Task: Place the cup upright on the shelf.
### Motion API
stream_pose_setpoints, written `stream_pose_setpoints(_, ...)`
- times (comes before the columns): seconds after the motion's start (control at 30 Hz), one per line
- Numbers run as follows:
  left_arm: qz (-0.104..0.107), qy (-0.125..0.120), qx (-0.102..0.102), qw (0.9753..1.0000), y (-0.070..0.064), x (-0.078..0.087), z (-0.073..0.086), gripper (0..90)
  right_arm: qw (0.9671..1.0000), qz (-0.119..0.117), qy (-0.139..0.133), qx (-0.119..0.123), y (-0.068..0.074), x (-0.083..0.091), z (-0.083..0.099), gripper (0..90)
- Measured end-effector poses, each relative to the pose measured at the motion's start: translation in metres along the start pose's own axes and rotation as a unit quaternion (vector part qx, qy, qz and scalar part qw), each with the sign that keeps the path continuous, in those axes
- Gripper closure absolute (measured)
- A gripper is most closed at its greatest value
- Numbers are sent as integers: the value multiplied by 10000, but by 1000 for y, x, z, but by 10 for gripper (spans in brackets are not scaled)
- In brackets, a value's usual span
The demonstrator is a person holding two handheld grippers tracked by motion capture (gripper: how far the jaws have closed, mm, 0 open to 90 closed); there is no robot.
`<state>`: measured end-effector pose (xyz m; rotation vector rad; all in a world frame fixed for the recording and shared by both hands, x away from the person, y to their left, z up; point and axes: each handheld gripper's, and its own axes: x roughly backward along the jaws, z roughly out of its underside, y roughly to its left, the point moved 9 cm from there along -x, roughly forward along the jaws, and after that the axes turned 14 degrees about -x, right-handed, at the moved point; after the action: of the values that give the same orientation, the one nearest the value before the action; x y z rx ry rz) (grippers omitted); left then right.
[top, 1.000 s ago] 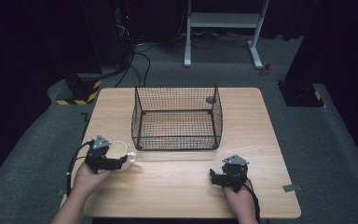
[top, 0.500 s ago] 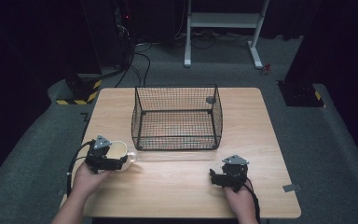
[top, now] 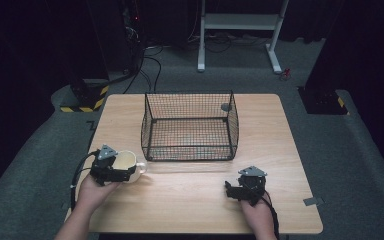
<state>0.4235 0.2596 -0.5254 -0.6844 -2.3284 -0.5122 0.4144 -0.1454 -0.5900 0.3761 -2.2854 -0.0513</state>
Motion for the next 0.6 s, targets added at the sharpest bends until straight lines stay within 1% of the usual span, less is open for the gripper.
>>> stream_pose_setpoints(0.17, 26, 60, -33, 10000, 0, -3, 2, 93, 10000, -1, -1, 4, 0, 0, 0, 86)
stream_pose_setpoints(0.37, 122, 227, -22, 9997, -2, -9, 9, 83, 10000, -1, -1, 5, 0, 0, 0, 86)
stream_pose_setpoints(0.57, 62, 219, -50, 9997, -2, -9, 8, 91, 10000, -4, 0, 8, 0, 0, 0, 86)
stream_pose_setpoints(0.6, 47, 227, -89, 9997, -2, -8, 8, 91, 10000, -3, 1, 0, 0, 0, 0, 86)
